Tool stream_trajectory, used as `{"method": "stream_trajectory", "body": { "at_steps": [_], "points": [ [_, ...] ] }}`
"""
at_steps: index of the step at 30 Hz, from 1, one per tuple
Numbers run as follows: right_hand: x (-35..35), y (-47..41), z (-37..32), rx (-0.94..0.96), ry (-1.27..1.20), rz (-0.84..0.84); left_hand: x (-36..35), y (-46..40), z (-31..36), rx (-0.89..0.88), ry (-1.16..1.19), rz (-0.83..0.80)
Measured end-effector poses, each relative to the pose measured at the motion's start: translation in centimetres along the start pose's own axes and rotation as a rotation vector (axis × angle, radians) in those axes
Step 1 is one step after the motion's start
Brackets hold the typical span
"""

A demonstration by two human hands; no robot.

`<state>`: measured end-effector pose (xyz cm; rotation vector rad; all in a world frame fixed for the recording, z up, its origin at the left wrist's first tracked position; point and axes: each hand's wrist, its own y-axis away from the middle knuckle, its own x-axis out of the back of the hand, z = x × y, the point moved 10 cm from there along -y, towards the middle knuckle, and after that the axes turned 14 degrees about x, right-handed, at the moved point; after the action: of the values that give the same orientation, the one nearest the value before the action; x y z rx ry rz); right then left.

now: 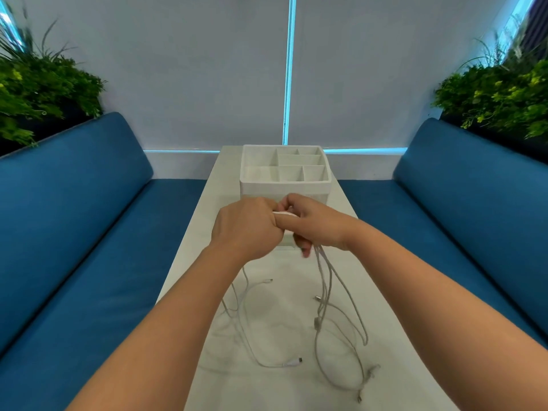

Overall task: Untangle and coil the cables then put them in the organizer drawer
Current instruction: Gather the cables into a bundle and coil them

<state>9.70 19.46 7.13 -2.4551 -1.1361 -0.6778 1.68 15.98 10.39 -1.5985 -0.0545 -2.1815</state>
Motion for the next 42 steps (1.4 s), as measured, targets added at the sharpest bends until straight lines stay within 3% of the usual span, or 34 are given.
{"method": "stream_trajectory", "body": {
  "at_steps": [3,7,10,15,19,25,29,39,42],
  "points": [
    [-0.1,0.1,0.4,0.05,0.196,-0.033,-1.4,0.3,-0.8,0.001,0.053,-0.1],
    [-0.7,0.9,0.6,0.047,-0.138,-0.097,-1.9,0.0,-2.4,0.016,0.327,-0.257],
    [-1.2,0.9,-0.4,0.165,-0.189,-0.141,-1.4,0.0,-2.8,-0.014,0.469,-0.365],
    [-0.8,0.9,-0.5,0.211,-0.129,-0.057,-1.1,1.1,-2.1,-0.022,0.585,-0.512],
    [-0.4,0.8,-0.2,0.211,-0.169,0.136,0.1,1.0,-2.1,0.047,0.663,-0.385],
    [0.9,0.3,-1.0,0.231,-0.262,0.249,3.3,-0.1,-2.0,0.083,0.908,-0.277],
    [2.2,-0.2,-2.5,0.26,-0.283,0.278,5.8,-0.8,-0.5,0.003,1.016,-0.352],
    [0.4,-0.8,-2.8,0.239,-0.347,0.333,7.3,-1.5,-0.1,0.059,1.13,-0.215],
    [-0.8,-0.8,-2.8,0.212,-0.38,0.28,6.8,-1.7,-0.5,0.102,1.172,-0.163]
  ]
}}
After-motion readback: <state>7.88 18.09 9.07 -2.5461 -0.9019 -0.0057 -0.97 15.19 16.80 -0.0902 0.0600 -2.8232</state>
